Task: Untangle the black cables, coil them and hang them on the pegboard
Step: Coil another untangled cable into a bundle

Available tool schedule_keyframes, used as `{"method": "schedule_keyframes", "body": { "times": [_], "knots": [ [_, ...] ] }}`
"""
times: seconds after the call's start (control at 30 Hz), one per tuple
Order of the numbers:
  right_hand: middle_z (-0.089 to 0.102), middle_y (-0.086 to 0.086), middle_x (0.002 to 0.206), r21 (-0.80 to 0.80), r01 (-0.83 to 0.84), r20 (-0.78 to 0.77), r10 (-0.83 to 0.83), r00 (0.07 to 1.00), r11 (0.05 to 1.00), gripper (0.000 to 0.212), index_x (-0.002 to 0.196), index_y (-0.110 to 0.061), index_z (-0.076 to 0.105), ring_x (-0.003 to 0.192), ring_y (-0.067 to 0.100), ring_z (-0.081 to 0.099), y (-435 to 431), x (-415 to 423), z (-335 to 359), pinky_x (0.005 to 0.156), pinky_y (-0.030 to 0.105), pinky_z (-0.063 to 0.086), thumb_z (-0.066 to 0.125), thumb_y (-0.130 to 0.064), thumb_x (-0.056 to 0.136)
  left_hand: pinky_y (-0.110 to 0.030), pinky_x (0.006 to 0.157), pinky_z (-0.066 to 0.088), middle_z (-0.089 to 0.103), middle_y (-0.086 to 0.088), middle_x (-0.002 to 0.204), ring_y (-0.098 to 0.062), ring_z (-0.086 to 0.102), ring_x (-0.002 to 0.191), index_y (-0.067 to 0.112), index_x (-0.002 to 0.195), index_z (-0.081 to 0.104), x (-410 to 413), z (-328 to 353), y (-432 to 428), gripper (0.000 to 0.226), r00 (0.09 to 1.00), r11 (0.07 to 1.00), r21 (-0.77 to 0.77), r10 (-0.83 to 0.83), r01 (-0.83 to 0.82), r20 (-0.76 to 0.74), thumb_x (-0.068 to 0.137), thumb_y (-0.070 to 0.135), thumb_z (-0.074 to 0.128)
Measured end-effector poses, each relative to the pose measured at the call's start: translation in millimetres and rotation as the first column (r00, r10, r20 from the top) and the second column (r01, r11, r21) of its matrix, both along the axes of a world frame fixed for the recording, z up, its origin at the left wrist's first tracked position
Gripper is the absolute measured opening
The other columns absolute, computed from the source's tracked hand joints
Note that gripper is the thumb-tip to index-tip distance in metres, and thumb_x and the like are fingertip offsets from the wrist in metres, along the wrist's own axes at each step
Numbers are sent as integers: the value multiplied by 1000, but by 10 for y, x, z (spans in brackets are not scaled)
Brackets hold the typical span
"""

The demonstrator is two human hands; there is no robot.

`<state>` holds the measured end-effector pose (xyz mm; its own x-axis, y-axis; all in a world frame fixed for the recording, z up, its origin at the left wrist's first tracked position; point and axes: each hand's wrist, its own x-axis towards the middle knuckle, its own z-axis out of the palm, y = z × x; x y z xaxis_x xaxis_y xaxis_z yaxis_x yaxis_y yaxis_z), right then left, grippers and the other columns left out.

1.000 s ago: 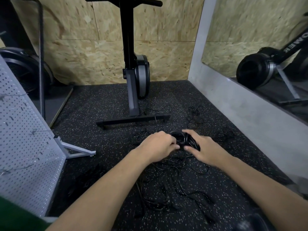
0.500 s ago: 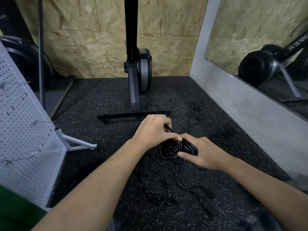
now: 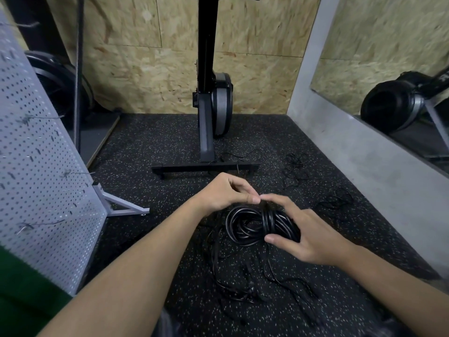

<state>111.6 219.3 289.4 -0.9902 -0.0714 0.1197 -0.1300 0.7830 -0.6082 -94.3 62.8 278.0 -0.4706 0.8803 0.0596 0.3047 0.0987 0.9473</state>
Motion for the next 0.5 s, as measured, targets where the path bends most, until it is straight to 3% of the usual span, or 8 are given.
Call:
{"method": "schedule_keyframes", "body": {
  "times": [0.1, 0.3, 0.37, 0.43, 0.5],
  "knots": [
    [70, -24, 117, 17, -30, -49, 31, 998, 999, 60, 152, -44, 40, 99, -3, 70, 19, 11, -18, 83, 13, 53, 69, -39, 99, -23, 76, 57, 78, -9, 88, -12, 72, 81, 17, 90, 83, 14, -56, -16, 4, 996, 999, -38, -16, 19, 84, 87, 19, 83],
    [69, -23, 124, -132, 62, -88, -74, 993, 989, 69, 145, -38, 51, 111, 1, 70, 122, 22, -12, 97, 23, 56, 86, -24, 87, -29, 81, 58, 79, -10, 94, -20, 74, 85, 15, 95, 83, 118, -124, 57, 13, 951, 999, -41, 15, -2, 309, 96, 21, 72],
    [67, -22, 127, -202, 102, -116, -128, 985, 974, 69, 143, -40, 53, 113, 5, 69, 131, 13, 17, 95, 27, 59, 86, -22, 85, -36, 84, 56, 75, -14, 89, -26, 69, 82, 14, 90, 82, 100, -205, 71, 20, 926, 997, -78, 11, 20, 376, 100, 13, 65],
    [65, -17, 130, -295, 162, -184, -222, 958, 942, 66, 142, -36, 54, 118, 11, 67, 163, -9, 42, 96, 32, 59, 84, -22, 85, -33, 78, 52, 62, -8, 74, -20, 58, 71, 21, 81, 81, 102, -278, 68, 35, 918, 986, -149, -6, 71, 397, 106, 15, 57],
    [64, -14, 131, -341, 246, -256, -341, 904, 907, 63, 142, -35, 54, 120, 11, 65, 206, -54, 67, 98, 34, 56, 82, -25, 87, -28, 69, 52, 49, 1, 67, -14, 50, 62, 27, 97, 81, 141, -331, 94, 35, 916, 978, -186, -14, 97, 401, 111, 27, 48]
  ]
}}
